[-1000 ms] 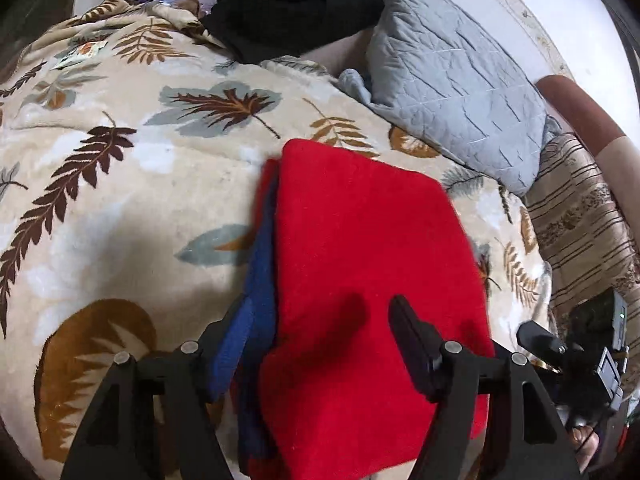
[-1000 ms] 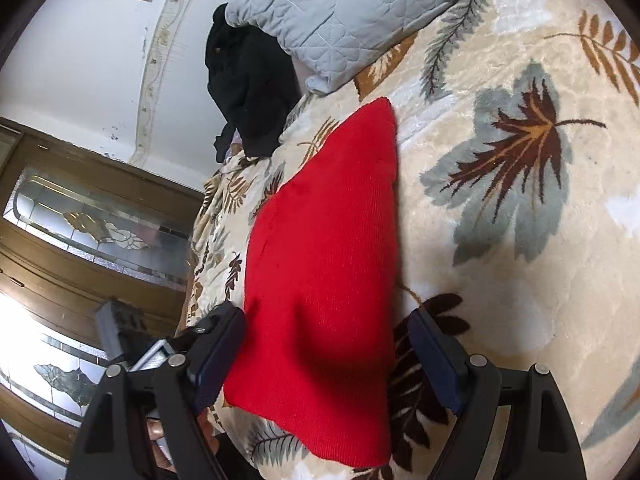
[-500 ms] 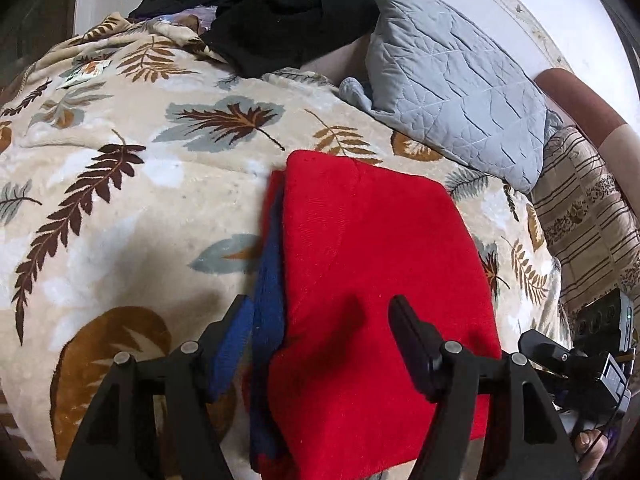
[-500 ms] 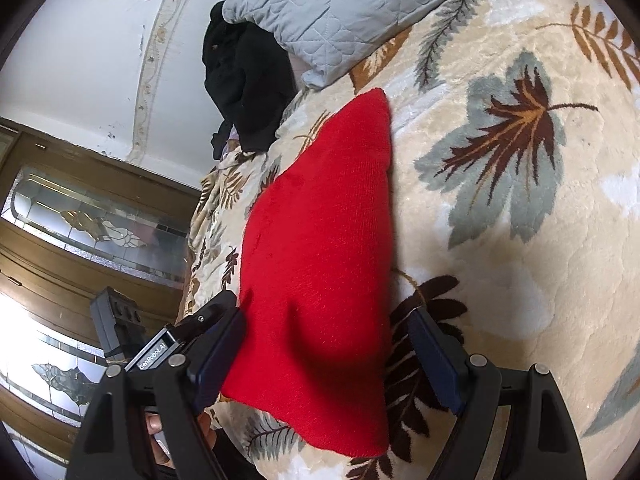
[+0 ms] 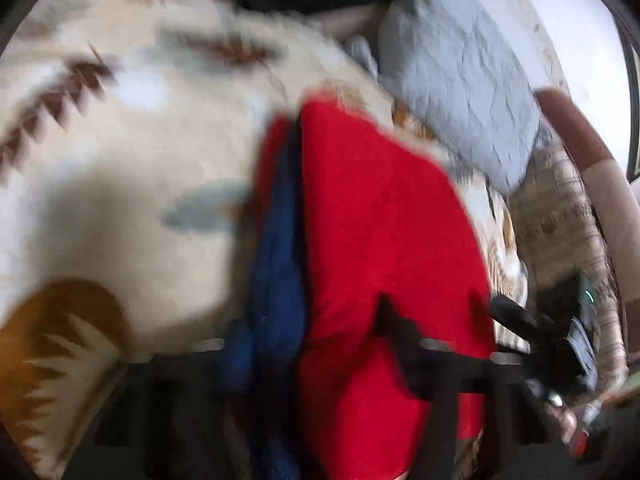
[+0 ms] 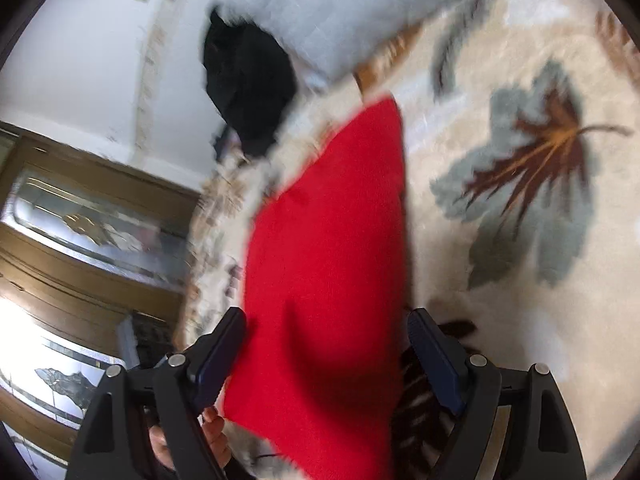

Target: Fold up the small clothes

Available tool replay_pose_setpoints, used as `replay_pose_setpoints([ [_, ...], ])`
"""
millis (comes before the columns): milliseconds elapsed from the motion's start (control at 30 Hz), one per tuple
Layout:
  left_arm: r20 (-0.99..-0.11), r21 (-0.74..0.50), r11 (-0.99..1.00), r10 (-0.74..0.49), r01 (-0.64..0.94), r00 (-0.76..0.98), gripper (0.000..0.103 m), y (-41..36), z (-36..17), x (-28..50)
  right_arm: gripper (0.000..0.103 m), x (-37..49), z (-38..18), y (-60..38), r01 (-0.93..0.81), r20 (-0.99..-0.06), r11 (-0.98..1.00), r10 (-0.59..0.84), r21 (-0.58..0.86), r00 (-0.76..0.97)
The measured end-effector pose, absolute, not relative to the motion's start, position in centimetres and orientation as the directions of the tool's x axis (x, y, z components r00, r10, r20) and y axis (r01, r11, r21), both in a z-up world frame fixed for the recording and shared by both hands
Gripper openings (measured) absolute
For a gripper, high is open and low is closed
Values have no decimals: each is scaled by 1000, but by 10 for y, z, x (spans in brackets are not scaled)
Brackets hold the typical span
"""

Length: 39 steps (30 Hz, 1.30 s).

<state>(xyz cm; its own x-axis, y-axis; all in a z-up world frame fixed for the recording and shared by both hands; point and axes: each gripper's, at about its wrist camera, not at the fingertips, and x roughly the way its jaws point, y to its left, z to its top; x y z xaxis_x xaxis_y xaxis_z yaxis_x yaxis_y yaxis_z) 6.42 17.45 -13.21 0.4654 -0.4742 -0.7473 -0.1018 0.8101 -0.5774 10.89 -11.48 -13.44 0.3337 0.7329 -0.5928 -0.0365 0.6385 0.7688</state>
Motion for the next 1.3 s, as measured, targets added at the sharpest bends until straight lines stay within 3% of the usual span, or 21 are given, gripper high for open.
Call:
replay_pose_setpoints([
  [33,-738,-590,801,-484,-101,470,42,176,-133,64,85,115,-146,-105,-23,-616,647,736,762,282],
  [67,-737,-591,801,-488,-96,467,34,176,-131,64,68,118,-149,-97,-53,-615,647,745,761,258],
  [100,-737,-587,805,-486,-88,469,32,176,-128,64,56,119,-147,-87,-101,-640,678,726,728,252],
  [167,-735,-577,814,-477,-75,482,28,173,-119,64,47,119,-136,-78,-138,-675,717,692,683,256],
  [300,-677,-585,811,-486,-2,553,27,149,-81,64,44,113,-88,-76,-258,-685,749,662,610,305],
  [433,-624,-572,816,-501,86,600,28,118,-50,80,44,112,-37,-109,-312,-632,752,658,581,409],
  [500,-633,-574,814,-508,85,584,32,102,-53,98,45,121,-32,-134,-292,-617,757,648,585,446],
  [533,-673,-555,829,-496,69,549,39,89,-65,113,47,127,-39,-148,-262,-611,757,643,598,462],
  [600,-784,-482,876,-422,-19,455,46,73,-99,134,65,141,-65,-169,-189,-638,774,613,605,467],
  [633,-837,-441,895,-387,-61,387,56,68,-120,142,71,147,-86,-179,-109,-685,794,576,598,446],
  [700,-807,-460,886,-392,-54,441,60,72,-120,134,72,145,-113,-198,27,-754,827,499,562,427],
  [1033,-793,-305,952,-240,-24,560,59,78,-68,96,76,96,-44,-183,-218,-552,772,594,598,585],
  [1100,-794,-277,960,-207,-37,572,60,79,-62,86,89,102,-60,-169,-224,-566,748,632,625,530],
  [1167,-796,-243,969,-167,-53,582,65,81,-56,74,89,116,-95,-159,-140,-646,765,614,629,453],
  [1300,-776,-171,983,-87,-74,625,72,88,-41,47,89,96,-62,-151,-182,-605,776,595,604,529],
])
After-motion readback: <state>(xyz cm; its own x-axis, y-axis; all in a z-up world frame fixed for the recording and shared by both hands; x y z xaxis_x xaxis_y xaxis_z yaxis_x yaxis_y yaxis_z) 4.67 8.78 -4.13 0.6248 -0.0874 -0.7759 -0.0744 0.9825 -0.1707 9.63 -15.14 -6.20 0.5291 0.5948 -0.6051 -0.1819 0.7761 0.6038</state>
